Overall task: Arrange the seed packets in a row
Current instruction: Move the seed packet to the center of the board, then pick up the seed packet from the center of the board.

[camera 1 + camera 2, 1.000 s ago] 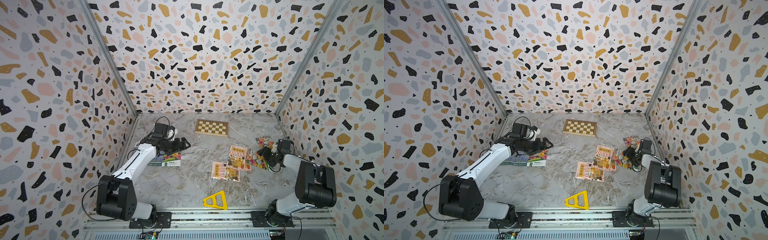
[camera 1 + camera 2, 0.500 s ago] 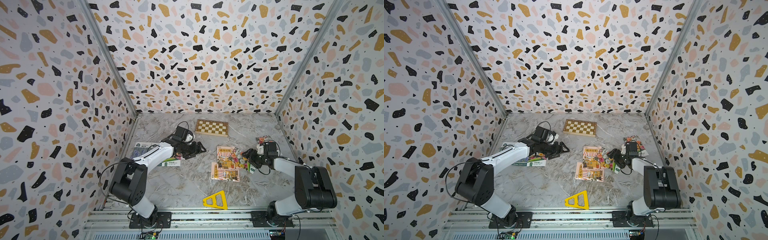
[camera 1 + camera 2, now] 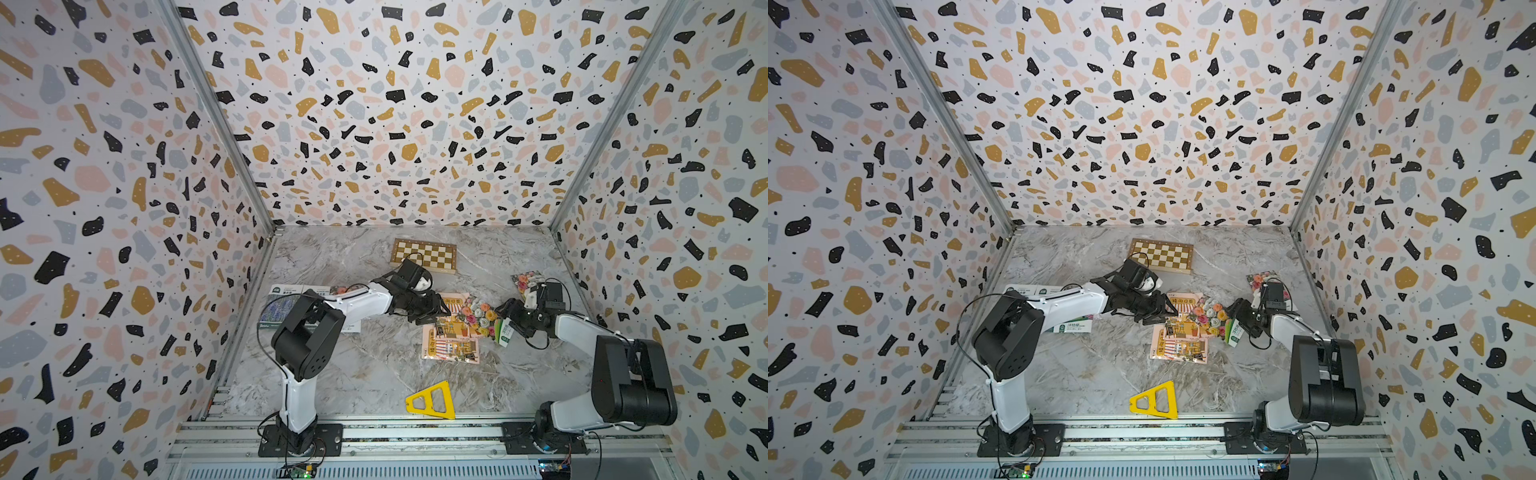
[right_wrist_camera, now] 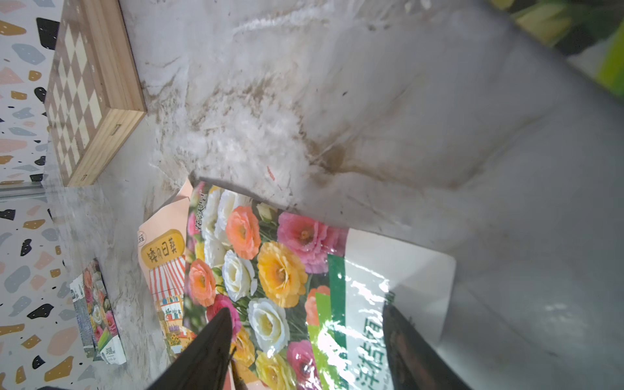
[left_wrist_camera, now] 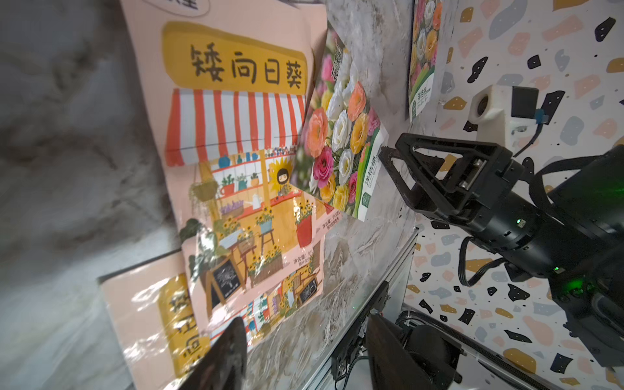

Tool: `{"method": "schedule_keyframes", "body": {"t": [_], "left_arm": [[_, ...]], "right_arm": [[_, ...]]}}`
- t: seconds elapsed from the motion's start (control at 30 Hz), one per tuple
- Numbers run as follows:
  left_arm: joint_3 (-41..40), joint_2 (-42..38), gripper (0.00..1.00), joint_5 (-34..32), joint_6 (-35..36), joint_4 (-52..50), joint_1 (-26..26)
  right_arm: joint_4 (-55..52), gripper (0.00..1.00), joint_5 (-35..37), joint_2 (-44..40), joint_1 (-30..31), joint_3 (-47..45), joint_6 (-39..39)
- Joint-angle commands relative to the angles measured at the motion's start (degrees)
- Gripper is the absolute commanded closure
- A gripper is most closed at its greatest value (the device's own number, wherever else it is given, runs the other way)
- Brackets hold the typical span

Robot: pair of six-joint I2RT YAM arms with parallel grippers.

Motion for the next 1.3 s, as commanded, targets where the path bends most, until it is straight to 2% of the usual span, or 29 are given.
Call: {"method": "schedule_keyframes", "body": {"t": [0.0,0.2,0.6,0.77,1.0,1.1,1.17,1.27], "left_arm": [[3.39,3.47,0.47,2.03,-3.54,3.96,-1.04],[6.41,7.68,0.56,1.17,-6.4,4.95,-1.85],[14.41,16.0,0.59,0.74,-6.37,1.91,-3.25],[17.47,18.98,0.65,1.54,-6.82,2.57,-3.31],[20.12,20.63,0.77,4.45,-7.46,5.11,-3.89],[20.42,20.34,0.89,4.66,-7.08,5.28,-3.91],[20.66,19.59,0.99,4.14,-5.77,4.51,-3.89],[22.7,17.96,1.0,4.56,-0.06,1.05,-3.84]], "right_arm": [[-1.75,0.31,0.22,0.22,-0.09,0.55,-2.21],[-1.14,0.35,-0.44,1.2,-0.21,-0.24,-1.61],[0.43,0.36,-2.28,2.52,-1.38,-1.92,-0.96],[0.73,0.37,-2.97,2.6,-1.79,-2.19,-1.06],[1.04,0.39,-4.31,2.72,-2.12,-2.45,-1.34],[0.95,0.39,-4.32,2.48,-2.16,-2.15,-1.42],[0.26,0.39,-3.67,1.95,-2.1,-1.46,-1.73],[-0.8,0.38,-2.93,-0.04,-2.07,0.18,-3.13]]}}
